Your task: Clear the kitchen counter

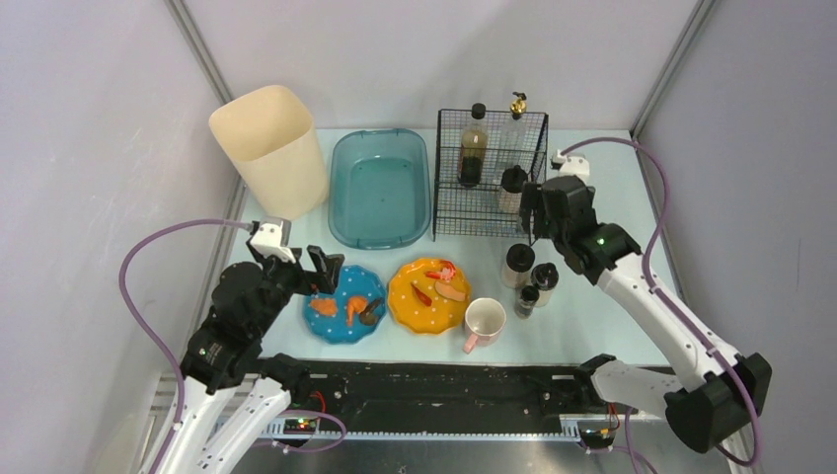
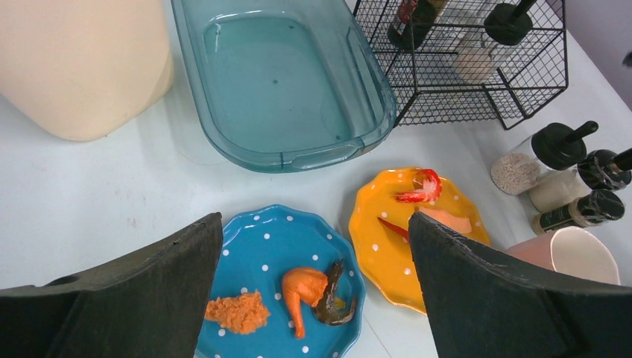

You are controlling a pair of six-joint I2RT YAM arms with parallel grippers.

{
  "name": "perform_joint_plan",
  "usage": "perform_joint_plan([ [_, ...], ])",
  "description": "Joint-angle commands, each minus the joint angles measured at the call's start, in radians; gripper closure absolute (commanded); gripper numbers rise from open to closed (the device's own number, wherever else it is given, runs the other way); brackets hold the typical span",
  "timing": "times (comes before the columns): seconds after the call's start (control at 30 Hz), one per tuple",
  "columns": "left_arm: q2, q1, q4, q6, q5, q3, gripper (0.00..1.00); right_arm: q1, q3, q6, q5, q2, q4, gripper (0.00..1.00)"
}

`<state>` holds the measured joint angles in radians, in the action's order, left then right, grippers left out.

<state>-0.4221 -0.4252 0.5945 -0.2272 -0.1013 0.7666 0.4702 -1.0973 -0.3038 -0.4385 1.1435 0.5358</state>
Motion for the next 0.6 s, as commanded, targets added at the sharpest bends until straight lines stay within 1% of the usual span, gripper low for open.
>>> perform_joint_plan([
  [0.0, 0.011, 0.008, -0.013, 0.006, -0.001, -0.001, 0.02, 0.024, 0.077, -0.039, 0.012, -0.087, 0.114, 0.14],
  [0.2, 0.014, 0.008, -0.012, 0.006, -0.001, -0.001, 0.02, 0.036, 0.182, -0.106, 0.028, -0.188, 0.207, 0.14],
  [0.37, 0.019, 0.007, -0.012, 0.005, 0.0, 0.001, 0.02, 0.028, 0.298, -0.132, 0.032, -0.241, 0.193, 0.14],
  [0.57, 0.018, 0.007, -0.012, 0.005, -0.001, -0.001, 0.02, 0.029, 0.348, -0.172, 0.068, -0.231, 0.145, 0.14],
])
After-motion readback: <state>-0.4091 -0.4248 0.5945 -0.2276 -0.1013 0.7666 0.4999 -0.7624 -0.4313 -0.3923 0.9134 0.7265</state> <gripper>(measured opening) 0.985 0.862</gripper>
